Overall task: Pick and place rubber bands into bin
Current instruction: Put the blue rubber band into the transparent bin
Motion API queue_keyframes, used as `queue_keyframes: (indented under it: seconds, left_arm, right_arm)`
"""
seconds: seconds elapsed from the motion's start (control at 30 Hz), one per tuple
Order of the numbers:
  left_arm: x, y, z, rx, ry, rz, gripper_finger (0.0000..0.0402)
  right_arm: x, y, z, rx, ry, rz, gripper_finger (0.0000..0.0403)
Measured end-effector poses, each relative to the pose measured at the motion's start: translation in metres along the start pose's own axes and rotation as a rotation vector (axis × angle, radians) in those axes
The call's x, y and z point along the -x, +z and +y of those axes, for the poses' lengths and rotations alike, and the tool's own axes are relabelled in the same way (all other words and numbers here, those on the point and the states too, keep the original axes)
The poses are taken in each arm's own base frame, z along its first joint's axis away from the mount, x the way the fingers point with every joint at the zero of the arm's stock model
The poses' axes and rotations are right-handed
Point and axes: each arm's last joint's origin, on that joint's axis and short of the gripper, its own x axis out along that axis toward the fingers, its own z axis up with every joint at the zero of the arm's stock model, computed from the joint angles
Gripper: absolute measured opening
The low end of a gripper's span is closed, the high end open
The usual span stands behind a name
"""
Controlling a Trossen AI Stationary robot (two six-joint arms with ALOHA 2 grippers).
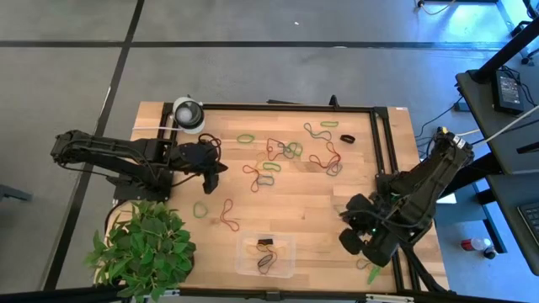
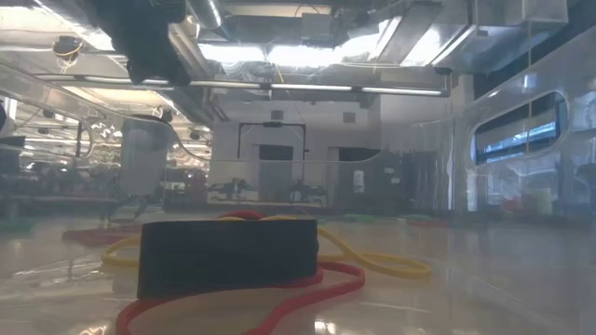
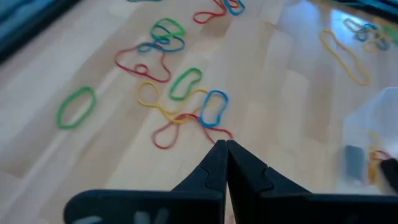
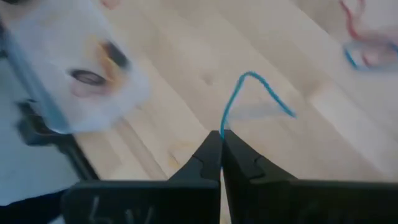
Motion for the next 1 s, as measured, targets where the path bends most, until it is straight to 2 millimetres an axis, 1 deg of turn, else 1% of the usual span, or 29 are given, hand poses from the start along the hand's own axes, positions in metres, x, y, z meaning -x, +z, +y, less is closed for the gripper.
queue_keyframes:
  seconds: [0.13,0.23,0.43,0.57,0.7,0.77,0.9,1.0]
  left_arm:
    - [0.0,0.0,0.001,-0.038,0.023,-0.009,0.0002]
    - [0.0,0.0,0.001,-0.07,0.025,-0.01,0.0002]
    - [0.0,0.0,0.001,-0.098,0.024,-0.009,0.0002]
    - [0.0,0.0,0.001,-0.098,0.019,-0.007,0.0002]
    - [0.0,0.0,0.001,-0.109,0.018,-0.006,0.0002]
    - [0.0,0.0,0.001,-0.126,0.017,-0.006,0.0002]
    - [0.0,0.0,0.001,-0.127,0.018,-0.005,0.0002]
    - [0.0,0.0,0.001,-0.126,0.018,-0.005,0.0002]
  right_arm:
    - [-0.004,0.011,0.008,0.034,0.066,-0.04,0.0002]
    - [-0.012,0.02,0.018,0.057,0.125,-0.069,0.0001]
    - [-0.039,0.042,0.043,0.117,0.213,-0.153,0.0001]
    - [-0.062,0.055,0.056,0.15,0.267,-0.148,0.0001]
    - [-0.082,0.068,0.065,0.172,0.329,-0.129,0.0001]
    - [-0.088,0.075,0.068,0.19,0.369,-0.127,0.0001]
    - [-0.095,0.088,0.071,0.252,0.448,-0.141,0.0001]
    - [-0.096,0.093,0.072,0.289,0.489,-0.145,0.0001]
